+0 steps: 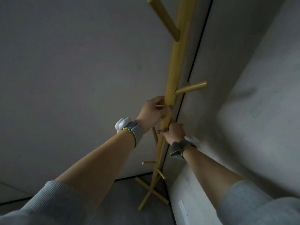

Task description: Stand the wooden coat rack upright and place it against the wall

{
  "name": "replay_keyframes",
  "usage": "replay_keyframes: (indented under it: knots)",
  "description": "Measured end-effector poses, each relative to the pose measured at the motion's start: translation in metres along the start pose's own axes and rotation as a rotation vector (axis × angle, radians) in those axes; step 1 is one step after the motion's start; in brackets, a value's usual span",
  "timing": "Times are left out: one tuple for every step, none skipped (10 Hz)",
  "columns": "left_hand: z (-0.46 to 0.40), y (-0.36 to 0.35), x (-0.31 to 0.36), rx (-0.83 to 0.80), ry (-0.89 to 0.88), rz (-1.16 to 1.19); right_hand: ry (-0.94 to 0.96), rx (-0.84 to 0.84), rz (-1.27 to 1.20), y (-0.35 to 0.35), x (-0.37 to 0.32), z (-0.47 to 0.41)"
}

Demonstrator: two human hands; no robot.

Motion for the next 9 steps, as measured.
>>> replay_keyframes:
  knots:
    - [0.003, 0.003, -0.008, 0.017, 0.013, -0.051, -0.012, -0.012, 0.025, -0.010, 0.003, -0.003]
    - [0.005, 0.007, -0.011, 0.035, 0.000, -0.112, 0.021, -0.029, -0.014, -0.015, -0.004, -0.004]
    - [0.006, 0.013, -0.012, 0.041, -0.001, -0.146, 0.047, -0.038, -0.058, -0.017, -0.005, -0.009]
    - [0.008, 0.019, -0.014, 0.048, 0.011, -0.155, 0.042, -0.053, -0.080, -0.017, -0.009, -0.007]
    - [0.011, 0.024, -0.016, 0.032, 0.038, -0.190, 0.041, -0.067, -0.113, -0.018, -0.014, -0.004]
    - [0.018, 0.029, -0.013, 0.028, 0.032, -0.240, 0.016, -0.076, -0.236, -0.017, -0.016, 0.002]
    - [0.029, 0.037, -0.014, 0.043, 0.034, -0.309, -0.011, -0.069, -0.429, -0.011, -0.015, 0.012]
    - [0.045, 0.047, -0.025, 0.034, 0.076, -0.348, -0.048, -0.031, -0.502, 0.001, -0.011, 0.033]
    - [0.062, 0.055, -0.036, 0.046, 0.107, -0.329, -0.019, 0.033, -0.409, 0.002, 0.001, 0.043]
Point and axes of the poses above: each hand's wrist, its own z-axis away from the middle knuckle, its own y-axis out of the back of the hand, x = y × z, the point moved 8 cm from there along -z, towards the middle knuckle, and after that the axes turned 13 degrees about -y, right-handed, at the moved point
